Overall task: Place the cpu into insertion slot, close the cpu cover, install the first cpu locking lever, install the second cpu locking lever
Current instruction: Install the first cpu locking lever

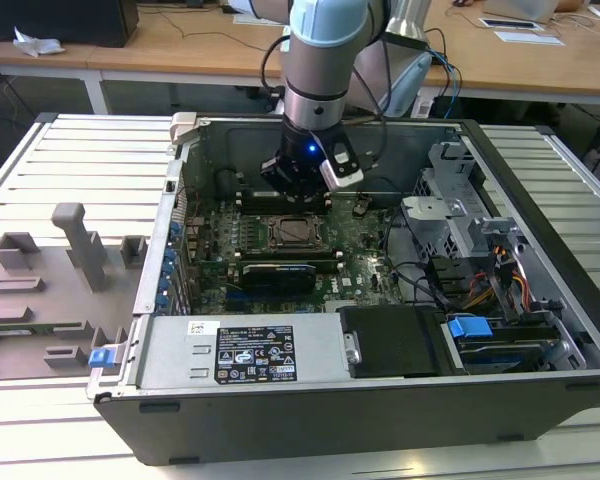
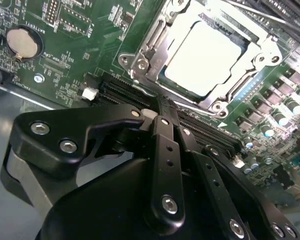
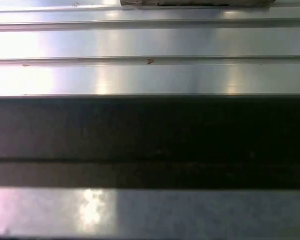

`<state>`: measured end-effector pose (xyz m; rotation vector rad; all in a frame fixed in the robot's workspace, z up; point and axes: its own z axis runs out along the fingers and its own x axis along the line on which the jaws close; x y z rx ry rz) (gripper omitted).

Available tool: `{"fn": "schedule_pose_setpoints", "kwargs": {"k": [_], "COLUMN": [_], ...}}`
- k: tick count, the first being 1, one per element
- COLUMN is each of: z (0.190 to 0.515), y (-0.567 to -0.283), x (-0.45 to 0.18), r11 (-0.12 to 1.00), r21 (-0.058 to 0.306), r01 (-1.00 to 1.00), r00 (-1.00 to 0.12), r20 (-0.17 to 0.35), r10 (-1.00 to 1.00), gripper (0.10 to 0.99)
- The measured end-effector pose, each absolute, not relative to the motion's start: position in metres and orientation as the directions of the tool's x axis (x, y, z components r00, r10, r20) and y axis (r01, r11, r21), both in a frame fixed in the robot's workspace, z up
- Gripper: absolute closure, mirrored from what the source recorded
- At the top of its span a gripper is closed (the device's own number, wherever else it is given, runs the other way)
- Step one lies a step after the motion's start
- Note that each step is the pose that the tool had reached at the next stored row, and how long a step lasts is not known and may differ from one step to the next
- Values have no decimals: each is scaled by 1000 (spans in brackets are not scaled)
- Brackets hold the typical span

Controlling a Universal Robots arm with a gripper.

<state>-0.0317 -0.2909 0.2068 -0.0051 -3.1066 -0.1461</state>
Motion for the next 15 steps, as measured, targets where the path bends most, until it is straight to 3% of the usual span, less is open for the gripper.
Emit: {"fn": "schedule_pose_setpoints", "kwargs": {"k": [15], "z": [202], "y": [-295], "x": [-24], "r11": [995], "r21": [101], "r01": [4], "r00": [-1000], "r20": [31], "r10": [1], "gripper": [980]}}
